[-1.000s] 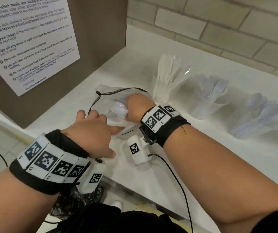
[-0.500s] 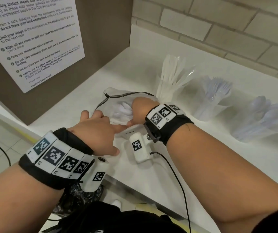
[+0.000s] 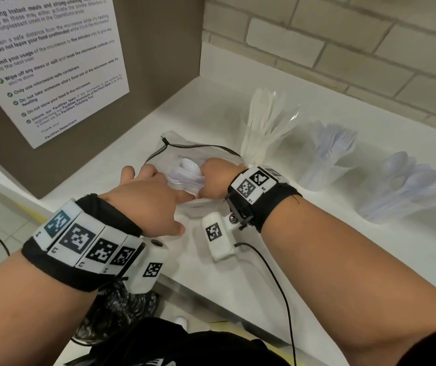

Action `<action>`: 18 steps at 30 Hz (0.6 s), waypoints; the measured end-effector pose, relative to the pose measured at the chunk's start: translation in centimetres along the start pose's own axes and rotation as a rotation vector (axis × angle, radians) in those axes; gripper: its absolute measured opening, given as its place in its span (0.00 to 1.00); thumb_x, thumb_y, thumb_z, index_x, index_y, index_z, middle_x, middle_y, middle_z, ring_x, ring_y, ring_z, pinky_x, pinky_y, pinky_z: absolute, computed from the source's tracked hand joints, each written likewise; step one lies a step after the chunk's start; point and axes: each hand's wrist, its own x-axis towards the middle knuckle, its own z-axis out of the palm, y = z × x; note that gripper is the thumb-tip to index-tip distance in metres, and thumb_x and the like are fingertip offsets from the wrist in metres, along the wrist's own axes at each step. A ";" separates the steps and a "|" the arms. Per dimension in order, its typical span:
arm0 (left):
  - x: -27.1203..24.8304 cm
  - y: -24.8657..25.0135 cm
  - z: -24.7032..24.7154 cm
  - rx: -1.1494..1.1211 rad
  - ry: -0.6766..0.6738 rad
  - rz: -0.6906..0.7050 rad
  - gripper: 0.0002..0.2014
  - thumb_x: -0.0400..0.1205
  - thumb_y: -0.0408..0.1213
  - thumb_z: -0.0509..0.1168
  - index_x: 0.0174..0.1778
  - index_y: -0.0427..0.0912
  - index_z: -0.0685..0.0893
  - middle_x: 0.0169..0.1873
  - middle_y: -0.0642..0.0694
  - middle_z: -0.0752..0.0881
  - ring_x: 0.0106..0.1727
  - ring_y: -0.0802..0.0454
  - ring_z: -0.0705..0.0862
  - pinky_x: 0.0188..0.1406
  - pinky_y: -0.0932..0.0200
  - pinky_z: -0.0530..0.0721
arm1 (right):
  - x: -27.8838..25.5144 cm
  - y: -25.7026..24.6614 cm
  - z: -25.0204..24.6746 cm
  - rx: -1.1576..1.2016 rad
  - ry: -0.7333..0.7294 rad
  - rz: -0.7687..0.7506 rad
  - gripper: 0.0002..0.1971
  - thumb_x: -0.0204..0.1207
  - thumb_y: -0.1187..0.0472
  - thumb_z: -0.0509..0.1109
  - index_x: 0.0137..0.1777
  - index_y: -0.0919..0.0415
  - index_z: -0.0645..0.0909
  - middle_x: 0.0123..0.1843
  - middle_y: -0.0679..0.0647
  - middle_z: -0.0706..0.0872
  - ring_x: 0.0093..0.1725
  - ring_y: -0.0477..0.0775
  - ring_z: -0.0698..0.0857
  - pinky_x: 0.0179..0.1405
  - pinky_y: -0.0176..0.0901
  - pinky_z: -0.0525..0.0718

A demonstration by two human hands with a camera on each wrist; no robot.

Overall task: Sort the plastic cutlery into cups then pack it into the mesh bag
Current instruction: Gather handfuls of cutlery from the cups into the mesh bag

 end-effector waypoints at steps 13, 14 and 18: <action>-0.3 -0.1 0.1 0.022 -0.055 -0.034 0.33 0.73 0.68 0.56 0.76 0.74 0.57 0.74 0.44 0.66 0.78 0.43 0.49 0.72 0.39 0.53 | -0.5 -0.3 -0.1 0.076 -0.053 -0.038 0.10 0.76 0.56 0.70 0.49 0.63 0.81 0.31 0.50 0.74 0.41 0.55 0.79 0.40 0.40 0.74; -0.3 0.0 0.1 0.027 -0.059 -0.034 0.33 0.73 0.68 0.57 0.77 0.74 0.58 0.74 0.43 0.66 0.79 0.43 0.49 0.72 0.39 0.53 | -0.5 -0.4 -0.1 0.079 -0.055 -0.029 0.10 0.76 0.57 0.69 0.50 0.64 0.81 0.32 0.50 0.73 0.42 0.55 0.79 0.38 0.40 0.74; -0.4 -0.4 0.1 0.028 -0.070 -0.016 0.34 0.72 0.70 0.56 0.76 0.76 0.57 0.71 0.45 0.70 0.78 0.44 0.53 0.70 0.42 0.56 | -0.6 -0.7 0.2 -0.002 -0.047 0.001 0.11 0.77 0.62 0.66 0.33 0.60 0.70 0.33 0.51 0.72 0.43 0.55 0.78 0.23 0.37 0.66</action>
